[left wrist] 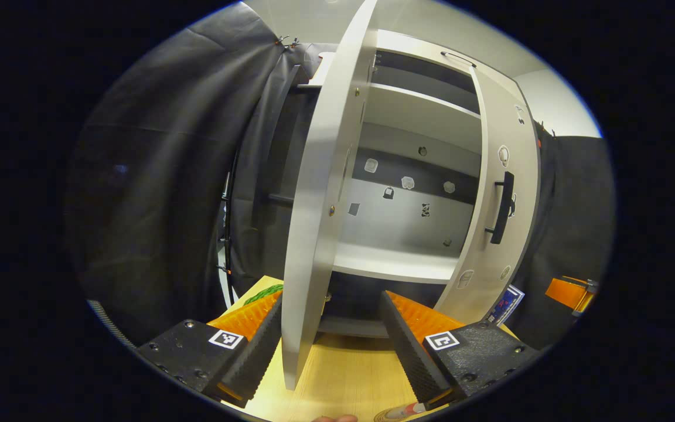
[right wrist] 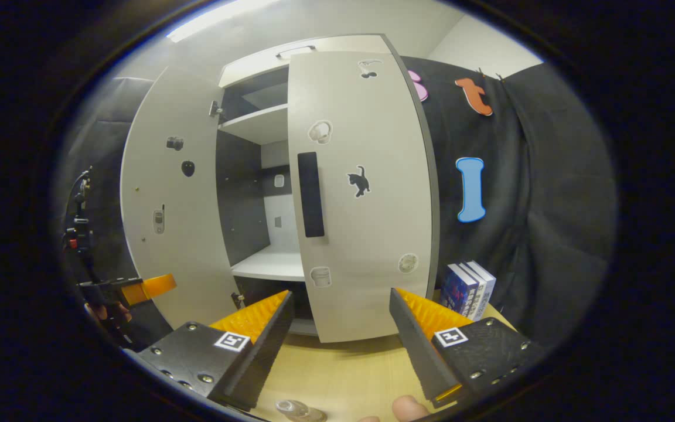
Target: Grasp the bottle in the cabinet with the left hand and place it on the coaster, then close the right door with the right hand and the left door with the left hand.
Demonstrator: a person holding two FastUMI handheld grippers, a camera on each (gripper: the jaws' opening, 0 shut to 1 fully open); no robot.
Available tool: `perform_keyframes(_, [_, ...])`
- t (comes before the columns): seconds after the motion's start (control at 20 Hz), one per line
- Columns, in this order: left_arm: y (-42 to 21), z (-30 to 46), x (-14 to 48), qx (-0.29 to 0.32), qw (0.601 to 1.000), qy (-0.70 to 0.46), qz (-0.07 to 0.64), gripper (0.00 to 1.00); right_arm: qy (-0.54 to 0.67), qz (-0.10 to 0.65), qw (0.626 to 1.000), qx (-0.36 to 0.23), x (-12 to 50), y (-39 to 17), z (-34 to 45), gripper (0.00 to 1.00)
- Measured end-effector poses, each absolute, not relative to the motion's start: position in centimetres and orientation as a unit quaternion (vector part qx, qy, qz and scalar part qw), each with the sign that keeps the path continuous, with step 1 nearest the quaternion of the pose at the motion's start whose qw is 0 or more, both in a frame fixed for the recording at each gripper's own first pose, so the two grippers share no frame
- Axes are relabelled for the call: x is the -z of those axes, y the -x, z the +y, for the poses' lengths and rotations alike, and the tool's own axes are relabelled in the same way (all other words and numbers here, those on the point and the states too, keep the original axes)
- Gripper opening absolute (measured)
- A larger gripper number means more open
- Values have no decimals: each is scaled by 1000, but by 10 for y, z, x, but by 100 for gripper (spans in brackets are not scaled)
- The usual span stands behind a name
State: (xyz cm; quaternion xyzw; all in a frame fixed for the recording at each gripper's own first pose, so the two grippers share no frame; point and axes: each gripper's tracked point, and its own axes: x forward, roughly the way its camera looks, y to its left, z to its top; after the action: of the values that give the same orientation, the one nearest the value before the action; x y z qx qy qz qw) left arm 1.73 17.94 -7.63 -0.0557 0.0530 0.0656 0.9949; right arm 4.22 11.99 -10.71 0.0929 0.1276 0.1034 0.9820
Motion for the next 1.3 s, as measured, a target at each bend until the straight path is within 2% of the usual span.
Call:
perform_keyframes(0.05, [-17, 179, 76, -65, 995, 54, 52, 97, -92, 127, 982, -102, 106, -43, 119, 99])
perform_keyframes(0.1, [-18, 179, 76, -65, 995, 53, 52, 97, -91, 124, 983, -99, 104, -45, 117, 99])
perform_keyframes(0.15, [-18, 179, 76, -67, 995, 55, 50, 92, -89, 119, 984, -94, 102, -46, 116, 99])
perform_keyframes(0.25, [-18, 180, 74, -73, 994, 68, 42, 92, -86, 116, 986, -87, 99, -49, 114, 99])
perform_keyframes(0.3, [-19, 180, 73, -75, 993, 78, 40, 97, -88, 123, 984, -90, 102, -49, 116, 99])
perform_keyframes(0.35, [-19, 181, 72, -76, 993, 87, 38, 97, -91, 129, 984, -88, 106, -49, 116, 99])
perform_keyframes(0.4, [-18, 181, 72, -76, 992, 95, 36, 92, -96, 130, 983, -88, 107, -49, 115, 99])
perform_keyframes(0.45, [-18, 181, 72, -75, 992, 99, 36, 96, -101, 131, 982, -90, 106, -50, 117, 99])
perform_keyframes(1.0, [-17, 176, 71, -46, 993, 102, 43, 96, -102, 135, 981, -98, 111, -41, 123, 99])
perform_keyframes(1.05, [-16, 175, 71, -41, 993, 101, 44, 92, -102, 135, 981, -100, 112, -40, 124, 99])
perform_keyframes(1.15, [-15, 175, 73, -33, 994, 96, 49, 92, -102, 134, 980, -102, 111, -39, 127, 99])
perform_keyframes(1.2, [-15, 175, 73, -31, 994, 92, 50, 96, -103, 133, 980, -103, 109, -39, 129, 99])
perform_keyframes(1.3, [-13, 173, 73, -24, 995, 81, 54, 97, -102, 131, 981, -102, 109, -41, 128, 99])
